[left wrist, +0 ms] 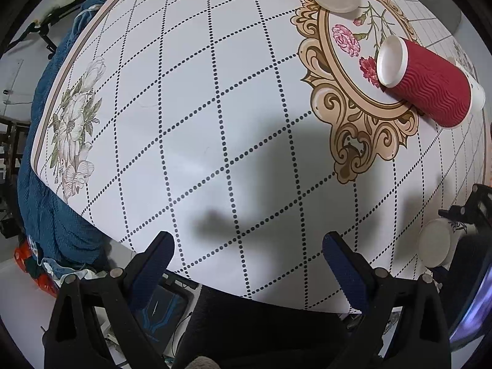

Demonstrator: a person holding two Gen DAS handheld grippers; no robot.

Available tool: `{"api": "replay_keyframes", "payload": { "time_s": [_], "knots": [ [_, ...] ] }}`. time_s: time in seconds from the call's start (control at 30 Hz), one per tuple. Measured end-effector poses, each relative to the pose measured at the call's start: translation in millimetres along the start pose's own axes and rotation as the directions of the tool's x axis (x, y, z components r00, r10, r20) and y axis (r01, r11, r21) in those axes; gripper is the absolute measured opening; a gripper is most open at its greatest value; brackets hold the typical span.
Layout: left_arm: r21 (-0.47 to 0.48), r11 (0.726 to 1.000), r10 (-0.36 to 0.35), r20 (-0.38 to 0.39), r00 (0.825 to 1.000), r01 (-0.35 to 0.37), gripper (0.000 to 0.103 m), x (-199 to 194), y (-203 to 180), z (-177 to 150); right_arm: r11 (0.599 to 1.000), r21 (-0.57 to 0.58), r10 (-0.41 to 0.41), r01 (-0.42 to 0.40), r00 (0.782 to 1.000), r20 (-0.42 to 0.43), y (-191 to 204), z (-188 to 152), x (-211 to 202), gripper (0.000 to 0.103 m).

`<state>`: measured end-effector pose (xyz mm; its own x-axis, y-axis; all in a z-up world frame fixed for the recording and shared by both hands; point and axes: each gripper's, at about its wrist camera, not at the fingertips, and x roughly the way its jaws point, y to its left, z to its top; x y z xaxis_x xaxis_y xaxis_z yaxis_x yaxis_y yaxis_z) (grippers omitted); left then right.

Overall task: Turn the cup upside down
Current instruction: 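Lower the inverted cup onto the tablecloth with the right gripper and open it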

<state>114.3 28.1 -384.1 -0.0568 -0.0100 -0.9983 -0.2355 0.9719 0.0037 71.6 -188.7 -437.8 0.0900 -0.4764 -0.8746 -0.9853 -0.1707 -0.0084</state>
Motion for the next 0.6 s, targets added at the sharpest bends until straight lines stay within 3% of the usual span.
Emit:
{"api": "replay_keyframes", "payload": {
  "time_s": [0.13, 0.17, 0.23, 0.37, 0.47, 0.6],
  "knots": [
    [0.0, 1.0, 0.001, 0.0, 1.0, -0.001, 0.099, -2.4, 1.3, 0.0, 0.958, 0.218, 0.185, -0.185, 0.983, 0.018, -32.7, 4.3, 2.1, 0.062],
    [-0.001, 1.0, 0.001, 0.0, 1.0, -0.001, 0.099, -2.6, 1.4, 0.5, 0.92, 0.298, 0.257, -0.255, 0.966, 0.032, -44.4, 5.0, 4.9, 0.062],
    [-0.001, 1.0, 0.001, 0.0, 1.0, -0.001, 0.099, -2.6, 1.3, 1.8, 0.867, 0.377, 0.329, -0.325, 0.943, 0.056, -58.8, 8.0, 7.5, 0.062],
    [0.001, 1.0, 0.002, -0.002, 1.0, -0.002, 0.099, -5.2, 0.1, -0.1, 0.718, 0.528, 0.466, -0.453, 0.877, 0.119, -86.4, 9.5, 18.5, 0.062],
    [0.003, 1.0, 0.002, -0.001, 1.0, -0.002, 0.099, -6.0, 0.4, -5.8, 0.63, 0.593, 0.507, -0.501, 0.844, 0.174, -105.1, 7.2, 24.1, 0.062],
    [0.005, 1.0, 0.003, -0.001, 1.0, -0.003, 0.099, -4.4, -5.8, -9.6, 0.566, 0.637, 0.511, -0.523, 0.829, 0.227, -111.9, 1.3, 29.0, 0.062]
  ]
}}
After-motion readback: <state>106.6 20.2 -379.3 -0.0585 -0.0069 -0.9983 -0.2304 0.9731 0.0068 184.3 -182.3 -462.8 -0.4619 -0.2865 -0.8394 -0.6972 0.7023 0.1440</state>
